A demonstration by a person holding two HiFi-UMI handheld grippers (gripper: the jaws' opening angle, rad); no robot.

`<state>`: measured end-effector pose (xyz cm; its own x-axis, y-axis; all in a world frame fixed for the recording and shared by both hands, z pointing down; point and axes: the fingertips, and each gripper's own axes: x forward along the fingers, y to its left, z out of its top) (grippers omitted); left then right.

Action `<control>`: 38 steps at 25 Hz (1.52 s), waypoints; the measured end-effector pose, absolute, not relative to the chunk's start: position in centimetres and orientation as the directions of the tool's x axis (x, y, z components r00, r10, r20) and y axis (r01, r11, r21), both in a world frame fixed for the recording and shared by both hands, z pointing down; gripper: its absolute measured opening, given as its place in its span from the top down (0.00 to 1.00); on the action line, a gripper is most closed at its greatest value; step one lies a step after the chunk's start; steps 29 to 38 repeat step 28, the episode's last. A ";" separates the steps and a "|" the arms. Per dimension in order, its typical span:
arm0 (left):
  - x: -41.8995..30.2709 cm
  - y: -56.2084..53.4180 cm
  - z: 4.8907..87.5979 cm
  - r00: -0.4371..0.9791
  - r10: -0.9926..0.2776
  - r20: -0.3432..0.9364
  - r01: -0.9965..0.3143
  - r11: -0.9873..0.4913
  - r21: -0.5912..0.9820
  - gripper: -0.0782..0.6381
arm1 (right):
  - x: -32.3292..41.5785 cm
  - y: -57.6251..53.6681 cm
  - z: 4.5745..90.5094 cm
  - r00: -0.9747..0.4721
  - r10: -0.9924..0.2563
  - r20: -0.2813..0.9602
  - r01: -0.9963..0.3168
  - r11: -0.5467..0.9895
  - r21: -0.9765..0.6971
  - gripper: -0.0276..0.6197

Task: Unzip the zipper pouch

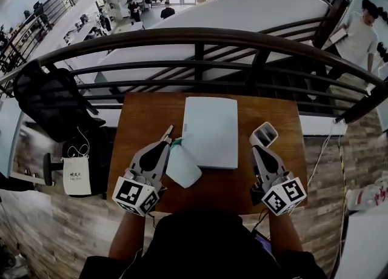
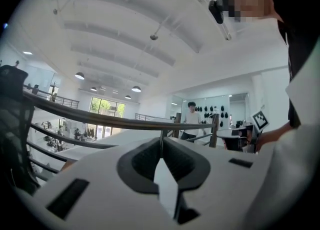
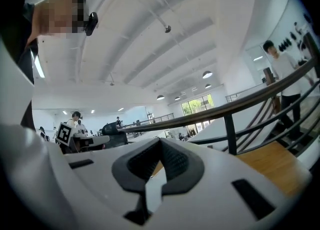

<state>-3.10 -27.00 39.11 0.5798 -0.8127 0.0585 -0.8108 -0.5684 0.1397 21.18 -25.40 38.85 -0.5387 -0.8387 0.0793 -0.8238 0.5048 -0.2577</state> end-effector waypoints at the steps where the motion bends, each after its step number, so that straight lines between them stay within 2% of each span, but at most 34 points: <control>1: -2.9 -26.9 39.3 0.581 -0.812 0.056 -0.810 -0.570 0.135 0.85 | 21.1 -25.3 38.9 -0.532 -0.844 0.068 -0.826 0.500 -0.258 0.96; 6: -2.2 -26.2 39.5 0.588 -0.807 0.061 -0.805 -0.577 0.137 0.86 | 20.7 -24.7 38.3 -0.518 -0.855 0.021 -0.838 0.502 -0.214 0.97; 12: -2.6 -25.6 40.0 0.586 -0.806 0.080 -0.808 -0.575 0.128 0.86 | 21.2 -24.7 38.7 -0.494 -0.868 0.055 -0.864 0.482 -0.148 0.97; 17: -3.3 -25.5 40.5 0.575 -0.814 0.082 -0.815 -0.561 0.145 0.86 | 21.3 -24.9 39.9 -0.490 -0.867 0.090 -0.866 0.472 -0.167 0.97; 38: -4.3 -26.1 40.1 0.560 -0.826 0.060 -0.823 -0.547 0.156 0.86 | 20.1 -25.2 39.7 -0.520 -0.850 0.087 -0.847 0.499 -0.184 0.97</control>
